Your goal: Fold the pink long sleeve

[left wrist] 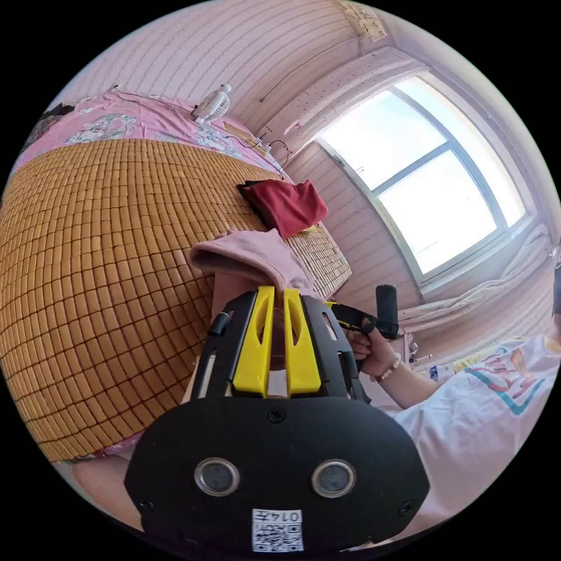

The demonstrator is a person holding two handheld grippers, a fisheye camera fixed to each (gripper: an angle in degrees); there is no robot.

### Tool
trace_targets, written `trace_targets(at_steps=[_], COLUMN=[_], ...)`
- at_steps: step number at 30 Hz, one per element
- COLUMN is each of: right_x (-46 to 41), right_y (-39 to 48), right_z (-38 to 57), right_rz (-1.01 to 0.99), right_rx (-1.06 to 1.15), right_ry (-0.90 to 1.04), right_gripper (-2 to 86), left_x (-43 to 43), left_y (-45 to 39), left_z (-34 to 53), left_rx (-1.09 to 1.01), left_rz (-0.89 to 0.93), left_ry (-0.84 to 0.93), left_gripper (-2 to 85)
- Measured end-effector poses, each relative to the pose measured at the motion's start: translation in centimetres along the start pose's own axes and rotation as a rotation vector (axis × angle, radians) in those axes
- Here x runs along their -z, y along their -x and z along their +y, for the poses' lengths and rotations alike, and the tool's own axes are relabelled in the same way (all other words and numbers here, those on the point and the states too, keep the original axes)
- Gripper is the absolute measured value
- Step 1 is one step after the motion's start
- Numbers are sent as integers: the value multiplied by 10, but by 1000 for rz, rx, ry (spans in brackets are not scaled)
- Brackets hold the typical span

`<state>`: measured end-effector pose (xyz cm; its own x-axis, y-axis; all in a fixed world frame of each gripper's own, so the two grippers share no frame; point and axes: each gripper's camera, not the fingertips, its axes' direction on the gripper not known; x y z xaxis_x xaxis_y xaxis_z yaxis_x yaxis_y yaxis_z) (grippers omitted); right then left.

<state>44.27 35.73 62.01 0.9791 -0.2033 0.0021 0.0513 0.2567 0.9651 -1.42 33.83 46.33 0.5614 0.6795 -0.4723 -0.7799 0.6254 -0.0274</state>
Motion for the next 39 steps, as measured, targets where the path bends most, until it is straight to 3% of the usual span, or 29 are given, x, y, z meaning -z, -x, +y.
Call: trace_targets(at_steps=[5, 9, 14, 19, 22, 24, 26, 29, 33, 36, 39], right_x=[-66, -84, -80, -62, -68, -83, -115, -128, -99, -88, -78], right_y=[77, 135, 242, 275, 264, 241, 184, 114, 87, 75, 67], right_z=[18, -11, -62, -66, -46, -33, -16, 9, 15, 1, -12], right_rz=[-69, -123, 15, 8, 113, 232, 381, 441, 457, 496, 434], right_rx=[251, 389, 613, 603, 582, 551, 456, 241, 148, 94, 55], right_ry=[191, 158, -64, -317, -354, -268, -4, 243, 177, 149, 130], right_gripper=[7, 6, 6, 7, 9, 12, 15, 20, 45, 98, 110], left_x=[86, 155, 218, 233, 199, 149, 104, 42, 31, 37, 45], left_y=[17, 5, -45, -98, -113, -96, -66, -4, 43, 53, 45], left_z=[97, 98, 48, 2, -9, 2, 24, 80, 157, 178, 175], left_rx=[169, 54, -215, -410, -489, -464, -400, -145, 135, 235, 208], left_rz=[-73, -120, -212, -194, -131, -35, 18, 44, 43, 10, -11], left_ry=[-221, -400, -593, -705, -609, -439, -279, -9, -11, -49, -64], left_gripper=[3, 1, 2, 11, 23, 30, 28, 1, 4, 28, 46])
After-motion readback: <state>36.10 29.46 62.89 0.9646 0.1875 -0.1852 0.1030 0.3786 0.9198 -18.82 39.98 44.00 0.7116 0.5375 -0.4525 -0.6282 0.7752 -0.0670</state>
